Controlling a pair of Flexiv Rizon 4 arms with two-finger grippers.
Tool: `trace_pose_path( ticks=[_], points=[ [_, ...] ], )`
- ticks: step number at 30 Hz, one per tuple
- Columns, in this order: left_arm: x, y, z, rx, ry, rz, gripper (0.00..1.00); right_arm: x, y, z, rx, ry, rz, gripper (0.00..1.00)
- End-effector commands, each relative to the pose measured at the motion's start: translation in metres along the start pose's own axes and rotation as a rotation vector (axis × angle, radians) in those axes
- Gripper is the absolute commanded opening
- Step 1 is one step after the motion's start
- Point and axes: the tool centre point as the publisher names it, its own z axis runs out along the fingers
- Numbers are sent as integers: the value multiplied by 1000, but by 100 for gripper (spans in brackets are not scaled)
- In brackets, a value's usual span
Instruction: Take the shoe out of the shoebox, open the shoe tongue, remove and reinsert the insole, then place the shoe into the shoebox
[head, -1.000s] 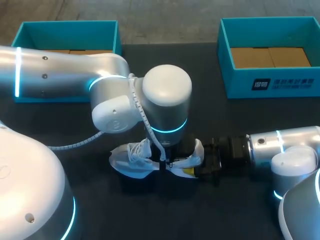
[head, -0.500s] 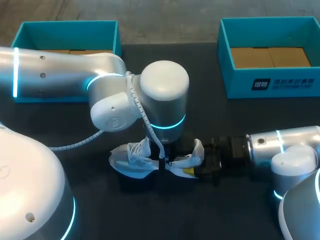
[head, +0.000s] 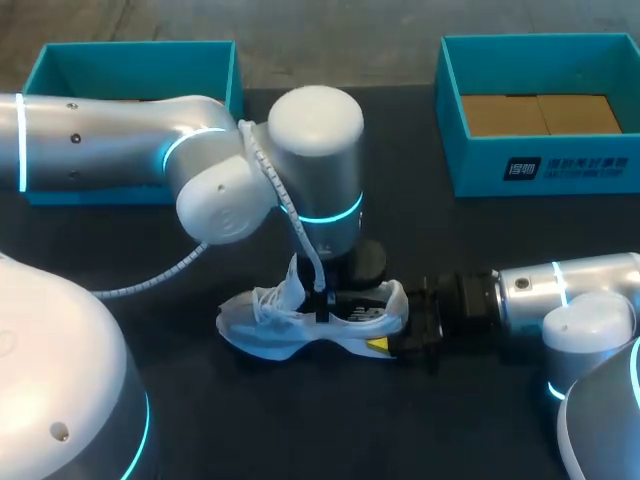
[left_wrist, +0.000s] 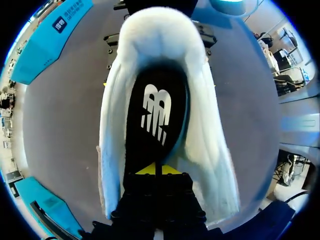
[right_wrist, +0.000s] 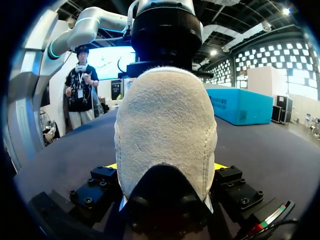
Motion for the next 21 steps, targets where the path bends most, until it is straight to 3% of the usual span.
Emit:
trace_pose_path(
  ticks=[1,11,21],
  points=[
    [-2,6,-12,42,41,7,0,5,0,2,5,-1,0,0],
    [1,8,-30,109,135,30,0,5,0,2,5,-1,0,0],
    [12,4,-25,72,100,62,0,5,0,2,5,-1,0,0]
  ],
)
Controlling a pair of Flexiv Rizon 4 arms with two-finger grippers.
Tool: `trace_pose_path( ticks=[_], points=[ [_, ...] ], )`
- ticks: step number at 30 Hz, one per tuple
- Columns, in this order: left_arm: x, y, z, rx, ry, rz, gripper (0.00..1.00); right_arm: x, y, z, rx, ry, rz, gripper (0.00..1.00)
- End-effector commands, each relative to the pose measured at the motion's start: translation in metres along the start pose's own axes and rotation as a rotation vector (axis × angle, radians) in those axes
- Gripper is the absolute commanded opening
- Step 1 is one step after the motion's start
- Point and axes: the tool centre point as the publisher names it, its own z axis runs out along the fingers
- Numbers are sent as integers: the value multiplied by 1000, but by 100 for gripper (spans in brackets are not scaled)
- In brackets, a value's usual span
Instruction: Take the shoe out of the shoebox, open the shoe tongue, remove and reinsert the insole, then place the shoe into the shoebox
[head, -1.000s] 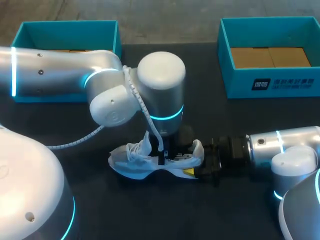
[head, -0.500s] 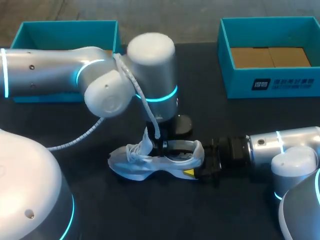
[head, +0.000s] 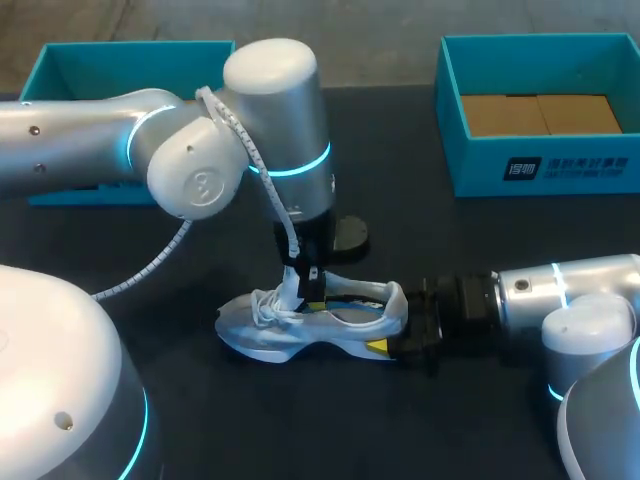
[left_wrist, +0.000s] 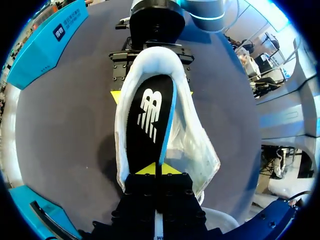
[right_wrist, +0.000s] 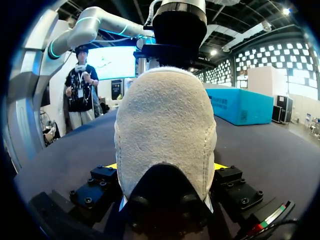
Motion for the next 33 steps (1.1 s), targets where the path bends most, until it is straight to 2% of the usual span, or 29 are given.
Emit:
trace_pose_path(
  ticks=[1,11,12,13,14,17,19,25,33],
  points=[
    [11,-7,6,-25,-30,8,0,3,-1,1,4,-1,0,0],
    [13,-9,6,-26,-50,8,0,3,-1,1,4,-1,0,0],
    [13,-10,6,-26,-57,8,13,3,-1,1,4,-1,0,0],
    [13,-11,6,-29,-70,7,22,3,-1,1,4,-1,0,0],
    [14,-11,6,-34,-80,8,25,3,-1,1,4,-1,0,0],
    [13,-14,5,-37,-105,10,43,3,-1,1,4,-1,0,0],
    [14,-17,4,-37,-135,11,48,3,-1,1,4,-1,0,0],
    [13,-23,5,-53,-203,25,48,3,-1,1,4,-1,0,0],
    [3,-29,22,-89,-240,11,46,3,-1,1,4,-1,0,0]
  ],
)
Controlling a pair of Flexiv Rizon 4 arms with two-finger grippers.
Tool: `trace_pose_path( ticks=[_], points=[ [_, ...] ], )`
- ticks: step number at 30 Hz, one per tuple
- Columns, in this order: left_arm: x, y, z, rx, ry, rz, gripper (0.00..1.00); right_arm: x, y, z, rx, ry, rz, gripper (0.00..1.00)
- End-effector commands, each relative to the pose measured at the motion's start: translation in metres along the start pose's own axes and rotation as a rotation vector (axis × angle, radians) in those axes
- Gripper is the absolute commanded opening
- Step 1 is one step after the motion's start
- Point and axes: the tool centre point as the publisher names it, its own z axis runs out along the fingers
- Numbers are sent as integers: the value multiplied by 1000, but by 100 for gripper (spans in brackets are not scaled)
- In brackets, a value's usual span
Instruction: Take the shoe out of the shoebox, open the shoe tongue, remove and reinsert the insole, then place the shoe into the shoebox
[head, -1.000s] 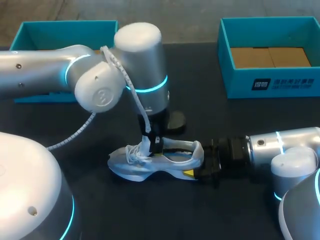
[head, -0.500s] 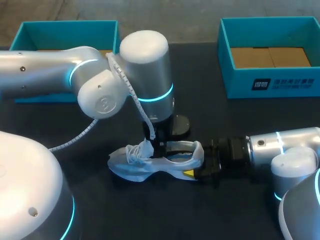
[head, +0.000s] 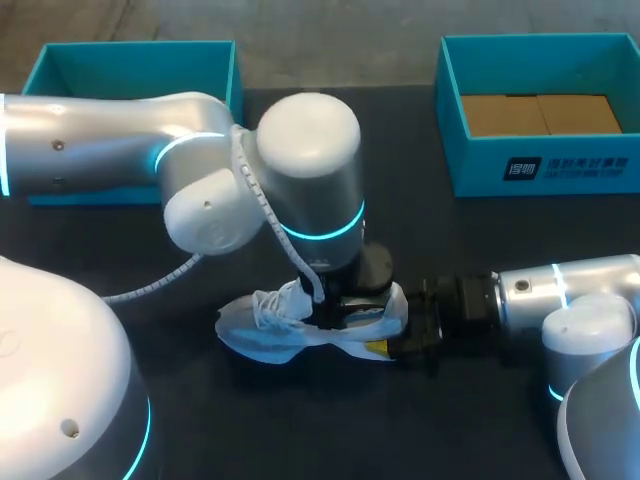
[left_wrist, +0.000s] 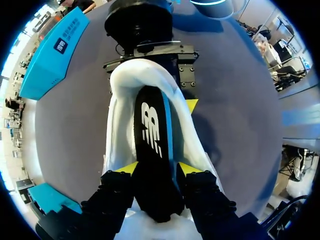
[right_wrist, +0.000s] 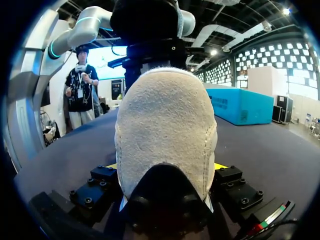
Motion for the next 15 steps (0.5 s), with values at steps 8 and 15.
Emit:
trace_pose_path(
  ticks=[8,15],
  points=[
    [-14,-9,19,-36,-51,-47,0,2,0,2,4,-2,0,0],
    [-21,-2,11,-21,-54,-62,0,2,0,2,4,-2,0,0]
  ],
)
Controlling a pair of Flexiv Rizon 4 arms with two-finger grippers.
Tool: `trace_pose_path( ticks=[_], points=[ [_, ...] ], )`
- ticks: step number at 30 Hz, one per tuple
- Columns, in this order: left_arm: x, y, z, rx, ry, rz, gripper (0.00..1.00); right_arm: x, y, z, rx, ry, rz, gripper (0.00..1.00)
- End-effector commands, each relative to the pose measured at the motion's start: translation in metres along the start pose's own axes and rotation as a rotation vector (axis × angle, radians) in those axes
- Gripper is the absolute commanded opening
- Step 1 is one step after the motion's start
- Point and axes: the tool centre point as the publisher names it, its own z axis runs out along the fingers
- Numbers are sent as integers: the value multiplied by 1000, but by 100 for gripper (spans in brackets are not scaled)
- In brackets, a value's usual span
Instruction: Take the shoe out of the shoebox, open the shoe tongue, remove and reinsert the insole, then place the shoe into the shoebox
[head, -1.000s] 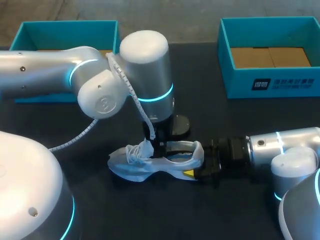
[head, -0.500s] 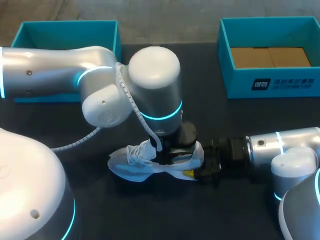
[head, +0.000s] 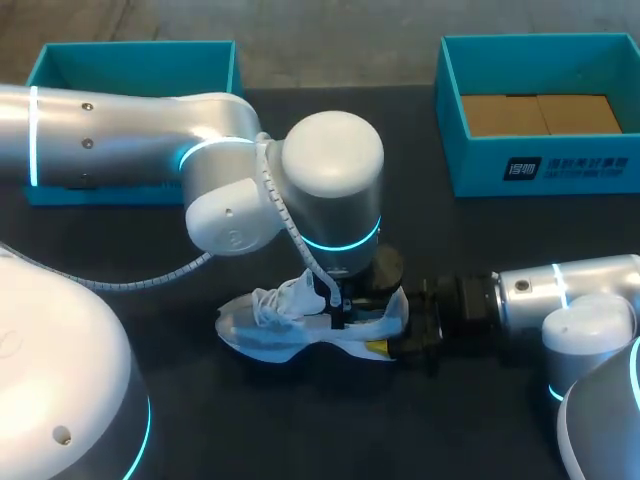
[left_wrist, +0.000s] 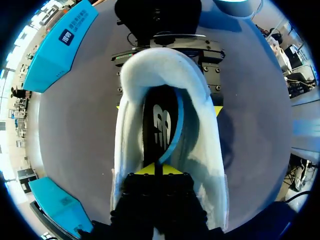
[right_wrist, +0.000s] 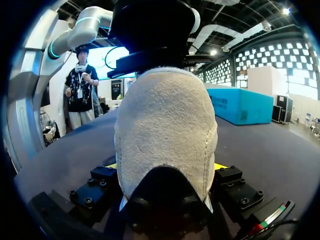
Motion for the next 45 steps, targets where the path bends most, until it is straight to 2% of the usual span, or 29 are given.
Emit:
trace_pose_path(
  ticks=[1,13,24,30,45],
  points=[
    [-4,6,-4,12,1,-2,0,2,0,2,4,-1,-1,0],
    [-6,18,-21,96,175,18,0,2,0,2,4,-1,-1,0],
    [1,21,-35,140,237,64,0,2,0,2,4,-1,-1,0],
    [0,25,-42,188,327,95,0,2,0,2,4,-1,-1,0],
    [6,11,-40,176,352,133,0,2,0,2,4,-1,-1,0]
  ],
)
